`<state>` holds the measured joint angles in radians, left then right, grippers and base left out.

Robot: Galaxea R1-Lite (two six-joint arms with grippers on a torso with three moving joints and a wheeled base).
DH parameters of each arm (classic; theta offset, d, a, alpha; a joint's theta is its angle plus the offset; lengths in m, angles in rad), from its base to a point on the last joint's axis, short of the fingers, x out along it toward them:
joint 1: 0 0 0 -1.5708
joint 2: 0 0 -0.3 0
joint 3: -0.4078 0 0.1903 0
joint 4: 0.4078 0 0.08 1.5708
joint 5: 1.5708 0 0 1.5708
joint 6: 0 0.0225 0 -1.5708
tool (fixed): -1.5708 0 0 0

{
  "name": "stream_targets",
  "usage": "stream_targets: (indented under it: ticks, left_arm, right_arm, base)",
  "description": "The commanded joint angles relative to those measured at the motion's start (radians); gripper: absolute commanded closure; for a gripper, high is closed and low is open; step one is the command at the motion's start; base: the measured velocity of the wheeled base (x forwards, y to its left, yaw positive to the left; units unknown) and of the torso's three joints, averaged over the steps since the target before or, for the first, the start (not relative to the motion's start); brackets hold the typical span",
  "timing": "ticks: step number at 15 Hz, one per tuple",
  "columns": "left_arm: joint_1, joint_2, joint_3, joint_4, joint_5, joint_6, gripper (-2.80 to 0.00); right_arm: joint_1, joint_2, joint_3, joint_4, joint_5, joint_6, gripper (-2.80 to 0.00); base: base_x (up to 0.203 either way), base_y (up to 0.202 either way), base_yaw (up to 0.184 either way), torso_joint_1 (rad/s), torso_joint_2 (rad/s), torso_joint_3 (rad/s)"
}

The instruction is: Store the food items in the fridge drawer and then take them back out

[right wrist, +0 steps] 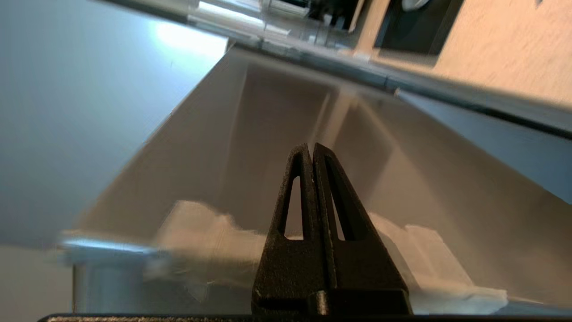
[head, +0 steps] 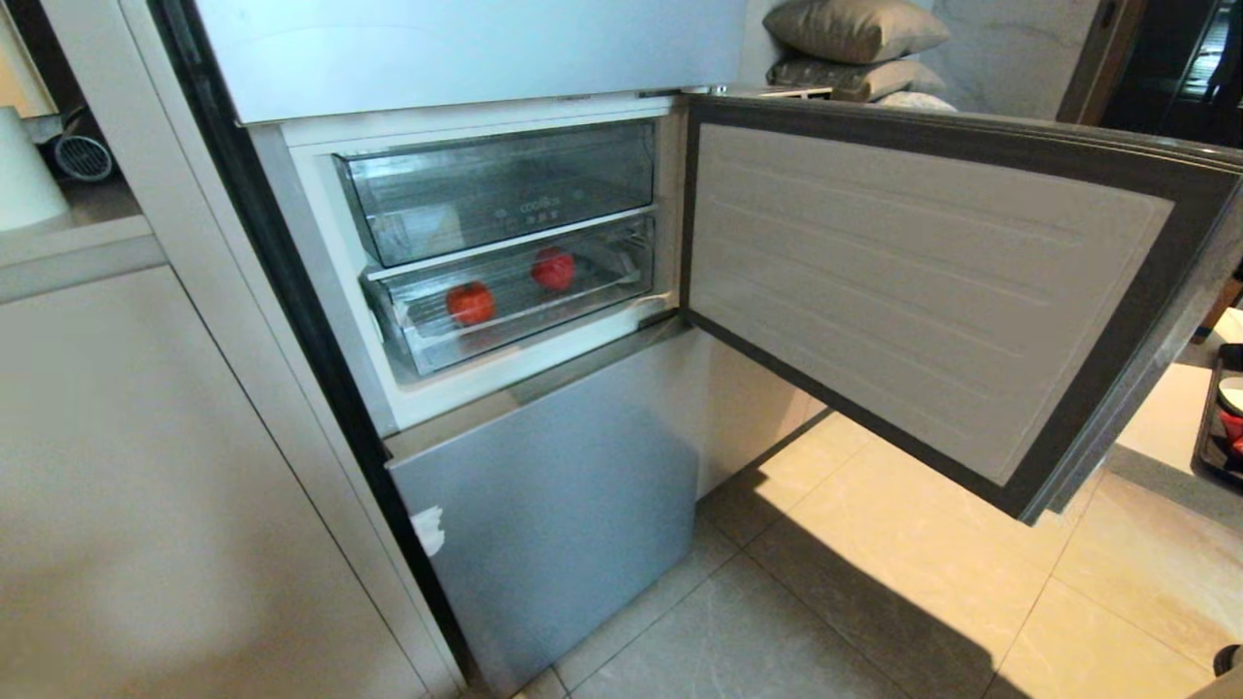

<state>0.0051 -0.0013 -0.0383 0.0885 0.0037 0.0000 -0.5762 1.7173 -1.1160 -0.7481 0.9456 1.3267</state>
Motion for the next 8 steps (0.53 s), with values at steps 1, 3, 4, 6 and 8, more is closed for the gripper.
stream_targets:
  ticks: [1, 3, 4, 6, 8]
  left_arm:
    - [-0.001, 0.0, 0.0, 0.0, -0.001, 0.0, 0.0]
    - [0.001, 0.0, 0.0, 0.0, 0.0, 0.0, 0.0]
    - [-0.001, 0.0, 0.0, 0.0, 0.001, 0.0, 0.0]
    - [0.001, 0.0, 0.0, 0.0, 0.0, 0.0, 0.0]
    - [-0.001, 0.0, 0.0, 0.0, 0.001, 0.0, 0.0]
  right_arm:
    - [-0.002, -0.202, 0.076, -0.005, 0.013, 0.008, 0.0]
    - [-0.008, -0.387, 0.094, -0.004, -0.001, 0.017, 0.0]
    - [-0.018, -0.459, 0.085, -0.004, -0.038, 0.019, 0.0]
    - [-0.068, -0.511, 0.062, -0.002, -0.16, -0.03, 0.0]
    - [-0.109, -0.437, 0.059, -0.001, -0.274, -0.155, 0.0]
  base:
    - [0.0, 0.0, 0.0, 0.0, 0.0, 0.0]
    - [0.0, 0.0, 0.0, 0.0, 0.0, 0.0]
    - [0.0, 0.0, 0.0, 0.0, 0.0, 0.0]
    - [0.0, 0.0, 0.0, 0.0, 0.0, 0.0]
    - [0.0, 0.0, 0.0, 0.0, 0.0, 0.0]
